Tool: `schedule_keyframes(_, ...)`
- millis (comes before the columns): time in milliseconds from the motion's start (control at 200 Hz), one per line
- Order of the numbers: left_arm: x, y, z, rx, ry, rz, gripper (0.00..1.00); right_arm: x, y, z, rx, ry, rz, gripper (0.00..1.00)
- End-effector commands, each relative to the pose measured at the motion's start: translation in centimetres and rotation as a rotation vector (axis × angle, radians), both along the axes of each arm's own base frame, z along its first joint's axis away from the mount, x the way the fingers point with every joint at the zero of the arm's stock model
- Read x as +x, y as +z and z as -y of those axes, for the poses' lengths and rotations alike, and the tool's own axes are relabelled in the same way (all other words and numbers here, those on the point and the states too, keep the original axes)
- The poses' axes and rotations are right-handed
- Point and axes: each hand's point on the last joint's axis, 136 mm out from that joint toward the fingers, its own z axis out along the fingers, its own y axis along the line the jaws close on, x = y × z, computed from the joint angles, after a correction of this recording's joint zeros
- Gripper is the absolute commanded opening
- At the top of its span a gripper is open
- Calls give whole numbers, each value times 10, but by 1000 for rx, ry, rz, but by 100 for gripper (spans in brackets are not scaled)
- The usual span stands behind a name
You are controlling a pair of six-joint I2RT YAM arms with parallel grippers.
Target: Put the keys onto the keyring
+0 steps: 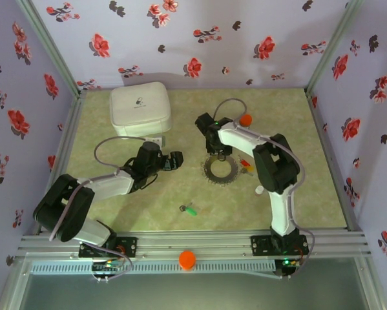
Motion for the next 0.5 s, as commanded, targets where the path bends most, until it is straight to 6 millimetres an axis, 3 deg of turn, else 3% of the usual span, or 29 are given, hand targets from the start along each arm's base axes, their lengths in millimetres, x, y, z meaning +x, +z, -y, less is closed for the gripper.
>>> schedule_keyframes(0,3,12,-3,-23,16,27,88,1,26,2,175,-115,56,36)
schedule_keyframes(110,3,11,-1,-21,6,25,88,-8,18,-6,323,-165,10,37)
schedule_keyframes(230,2,15,11,-23,-45,23,88,-10,9,-10,362,-186,-11,37)
schedule_keyframes(350,-4,20,47,-84,-181,2,80,-9,-3,-13,401,-200,-32,36)
schedule_keyframes(495,-9,5,87,-92,-285,-56,77,-9,-12,-20,455,-176,-54,35)
